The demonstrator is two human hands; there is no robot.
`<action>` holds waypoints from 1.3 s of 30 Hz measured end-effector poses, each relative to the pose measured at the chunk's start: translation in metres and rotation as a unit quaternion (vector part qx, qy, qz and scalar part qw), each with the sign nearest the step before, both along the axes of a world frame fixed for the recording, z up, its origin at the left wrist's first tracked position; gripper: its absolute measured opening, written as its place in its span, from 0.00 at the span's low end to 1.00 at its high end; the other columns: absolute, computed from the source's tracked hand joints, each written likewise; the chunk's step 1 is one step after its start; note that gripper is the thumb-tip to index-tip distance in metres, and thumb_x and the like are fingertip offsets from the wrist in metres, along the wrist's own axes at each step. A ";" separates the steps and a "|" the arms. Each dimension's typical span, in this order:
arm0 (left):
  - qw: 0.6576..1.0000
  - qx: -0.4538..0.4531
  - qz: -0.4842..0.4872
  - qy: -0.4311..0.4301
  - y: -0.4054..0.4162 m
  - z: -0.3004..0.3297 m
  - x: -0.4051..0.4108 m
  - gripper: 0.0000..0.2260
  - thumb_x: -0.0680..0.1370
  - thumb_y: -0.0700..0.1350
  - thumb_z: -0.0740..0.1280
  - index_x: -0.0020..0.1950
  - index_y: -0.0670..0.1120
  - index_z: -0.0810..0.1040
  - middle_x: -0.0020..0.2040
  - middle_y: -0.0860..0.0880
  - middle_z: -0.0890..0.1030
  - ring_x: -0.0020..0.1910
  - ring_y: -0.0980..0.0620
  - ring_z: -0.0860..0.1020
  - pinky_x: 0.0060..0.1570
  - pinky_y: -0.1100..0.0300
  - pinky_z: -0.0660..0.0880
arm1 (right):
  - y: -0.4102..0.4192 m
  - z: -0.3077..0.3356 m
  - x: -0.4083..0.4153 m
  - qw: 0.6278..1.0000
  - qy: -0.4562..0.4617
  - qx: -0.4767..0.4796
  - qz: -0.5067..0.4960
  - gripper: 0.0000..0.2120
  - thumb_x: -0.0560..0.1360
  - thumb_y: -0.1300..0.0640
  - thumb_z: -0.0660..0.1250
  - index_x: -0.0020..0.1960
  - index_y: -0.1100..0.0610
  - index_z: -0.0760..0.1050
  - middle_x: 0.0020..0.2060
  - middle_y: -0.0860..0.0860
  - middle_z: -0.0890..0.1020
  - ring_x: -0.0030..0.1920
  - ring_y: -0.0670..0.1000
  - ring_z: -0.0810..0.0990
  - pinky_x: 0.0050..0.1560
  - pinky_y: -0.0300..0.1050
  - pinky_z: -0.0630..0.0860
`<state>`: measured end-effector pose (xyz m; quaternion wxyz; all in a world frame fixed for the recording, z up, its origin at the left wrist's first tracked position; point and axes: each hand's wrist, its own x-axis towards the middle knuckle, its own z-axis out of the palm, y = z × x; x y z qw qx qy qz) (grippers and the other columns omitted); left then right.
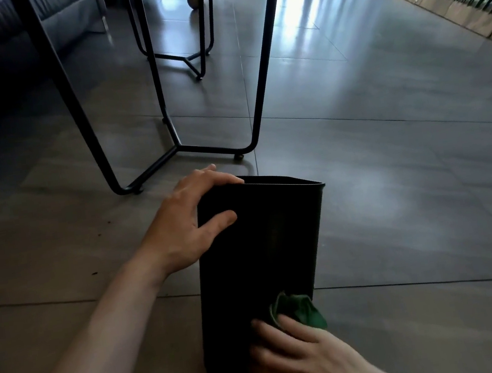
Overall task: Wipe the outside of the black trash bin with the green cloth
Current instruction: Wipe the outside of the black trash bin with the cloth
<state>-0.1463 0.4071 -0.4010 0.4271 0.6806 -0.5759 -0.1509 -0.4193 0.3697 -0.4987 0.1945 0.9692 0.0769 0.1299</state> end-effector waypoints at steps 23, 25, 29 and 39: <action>1.000 -0.013 0.007 0.002 0.000 -0.001 0.003 0.20 0.75 0.44 0.74 0.63 0.62 0.76 0.64 0.65 0.75 0.75 0.64 0.66 0.72 0.58 0.64 | -0.053 0.066 0.051 0.946 -0.207 0.167 -0.184 0.18 0.82 0.59 0.64 0.72 0.56 0.75 0.69 0.57 0.79 0.78 0.63 0.66 0.72 0.65 0.71; 1.000 -0.016 0.009 0.004 -0.001 -0.002 0.002 0.21 0.75 0.44 0.75 0.63 0.62 0.75 0.64 0.66 0.75 0.74 0.66 0.66 0.71 0.60 0.64 | -0.024 0.027 0.023 0.977 -0.137 0.124 -0.103 0.16 0.85 0.59 0.59 0.67 0.53 0.80 0.66 0.53 0.82 0.78 0.62 0.68 0.68 0.60 0.76; 1.000 -0.021 0.005 0.002 -0.002 -0.004 0.002 0.21 0.75 0.44 0.74 0.63 0.62 0.76 0.65 0.61 0.76 0.74 0.63 0.67 0.72 0.56 0.65 | -0.012 0.010 -0.005 0.993 -0.050 0.098 -0.048 0.18 0.88 0.59 0.53 0.69 0.50 0.78 0.65 0.50 0.82 0.79 0.60 0.65 0.68 0.55 0.77; 1.000 -0.028 0.006 0.003 -0.003 -0.004 0.006 0.19 0.75 0.48 0.74 0.62 0.63 0.75 0.64 0.60 0.78 0.74 0.63 0.68 0.73 0.54 0.66 | -0.045 0.048 0.041 0.954 -0.188 0.179 -0.153 0.16 0.86 0.58 0.58 0.72 0.56 0.76 0.69 0.57 0.78 0.80 0.62 0.63 0.74 0.62 0.69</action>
